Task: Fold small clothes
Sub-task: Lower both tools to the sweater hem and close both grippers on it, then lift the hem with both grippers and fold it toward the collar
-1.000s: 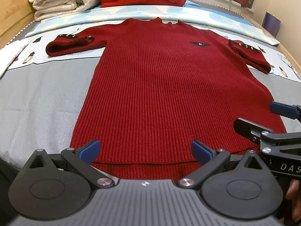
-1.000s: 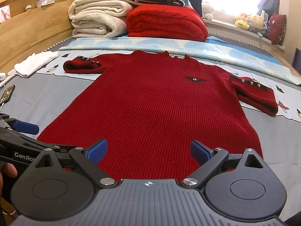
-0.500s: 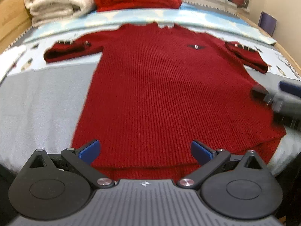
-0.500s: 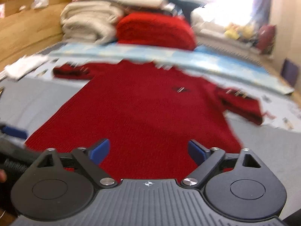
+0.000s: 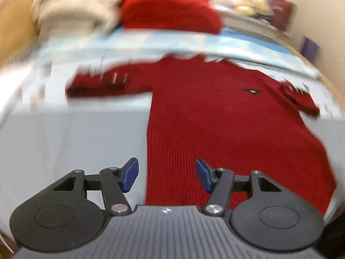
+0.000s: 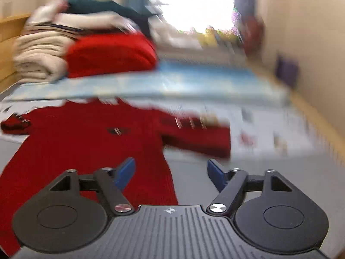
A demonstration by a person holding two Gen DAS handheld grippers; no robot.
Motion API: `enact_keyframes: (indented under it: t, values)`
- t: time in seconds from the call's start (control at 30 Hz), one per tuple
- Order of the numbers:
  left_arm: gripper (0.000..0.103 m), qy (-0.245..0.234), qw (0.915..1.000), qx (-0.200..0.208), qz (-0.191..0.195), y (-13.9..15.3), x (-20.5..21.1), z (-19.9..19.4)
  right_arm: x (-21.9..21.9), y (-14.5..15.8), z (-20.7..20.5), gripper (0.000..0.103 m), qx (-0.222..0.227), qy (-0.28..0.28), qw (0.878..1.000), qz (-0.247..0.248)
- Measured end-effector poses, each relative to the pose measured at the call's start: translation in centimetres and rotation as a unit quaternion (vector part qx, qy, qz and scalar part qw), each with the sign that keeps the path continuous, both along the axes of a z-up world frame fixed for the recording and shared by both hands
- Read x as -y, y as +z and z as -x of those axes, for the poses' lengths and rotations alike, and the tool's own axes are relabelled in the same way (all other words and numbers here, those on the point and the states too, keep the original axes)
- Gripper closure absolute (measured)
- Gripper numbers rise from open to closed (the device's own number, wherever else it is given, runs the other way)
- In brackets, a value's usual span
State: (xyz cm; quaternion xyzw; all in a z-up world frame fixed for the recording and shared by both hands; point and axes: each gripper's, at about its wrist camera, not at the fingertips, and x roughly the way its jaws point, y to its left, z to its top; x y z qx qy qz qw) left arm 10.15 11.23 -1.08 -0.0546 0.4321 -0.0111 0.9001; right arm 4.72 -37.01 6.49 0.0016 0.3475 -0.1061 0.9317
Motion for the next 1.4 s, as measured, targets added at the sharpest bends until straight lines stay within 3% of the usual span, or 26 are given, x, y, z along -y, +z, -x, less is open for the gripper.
enact_keyframes:
  t: [0.1, 0.27, 0.43, 0.57, 0.67, 0.77, 0.8, 0.87, 0.93, 1.0, 1.2, 1.4]
  values:
    - [0.038, 0.035, 0.9973, -0.065, 0.001, -2.5, -0.7, -1.6, 1.1, -2.3, -1.5, 0.035, -0.036, -0.020, 0.999, -0.023]
    - [0.033, 0.048, 0.9883, -0.145, 0.009, -5.4, -1.2, -3.3, 1.8, -6.9, -4.2, 0.035, -0.158, -0.043, 0.986, -0.040]
    - [0.032, 0.041, 0.9820, -0.184, -0.014, -7.5, -1.5, -2.6, 0.6, -9.5, -4.0, 0.031, -0.222, -0.031, 0.974, -0.013]
    - [0.033, 0.004, 0.9830, -0.182, -0.026, -7.8, -0.4, -2.2, 0.2, -11.1, -4.1, 0.031, -0.263, -0.037, 0.964, 0.007]
    - [0.045, -0.016, 0.9840, -0.175, -0.031, -7.9, -0.1, -2.0, 0.0, -11.4, -3.9, 0.031, -0.267, -0.035, 0.963, 0.009]
    - [0.069, -0.026, 0.9849, -0.169, -0.028, -7.5, 0.3, -2.1, -0.1, -11.2, -3.7, 0.035, -0.266, -0.034, 0.963, 0.004]
    - [0.079, -0.031, 0.9855, -0.165, -0.026, -7.4, 0.3, -2.0, 0.0, -11.1, -3.8, 0.043, -0.264, -0.032, 0.964, -0.001]
    - [0.083, -0.036, 0.9865, -0.157, -0.026, -7.1, 0.2, -1.6, 0.1, -11.0, -3.9, 0.058, -0.257, -0.034, 0.966, -0.001]
    - [0.087, -0.039, 0.9876, -0.150, -0.023, -6.9, 0.0, -1.2, 0.2, -10.7, -4.1, 0.083, -0.252, -0.047, 0.967, 0.010]
    - [0.095, -0.040, 0.9888, -0.142, -0.018, -6.4, 0.3, -0.7, 0.3, -10.3, -4.0, 0.088, -0.245, -0.049, 0.968, -0.001]
    - [0.096, -0.046, 0.9918, -0.119, 0.008, -5.1, -1.8, 1.4, -0.3, -9.9, -3.7, 0.094, -0.234, -0.003, 0.971, -0.048]
    - [0.095, -0.042, 0.9908, -0.129, 0.006, -5.2, -1.6, 1.1, -0.7, -9.9, -3.6, 0.093, -0.241, -0.010, 0.970, -0.021]
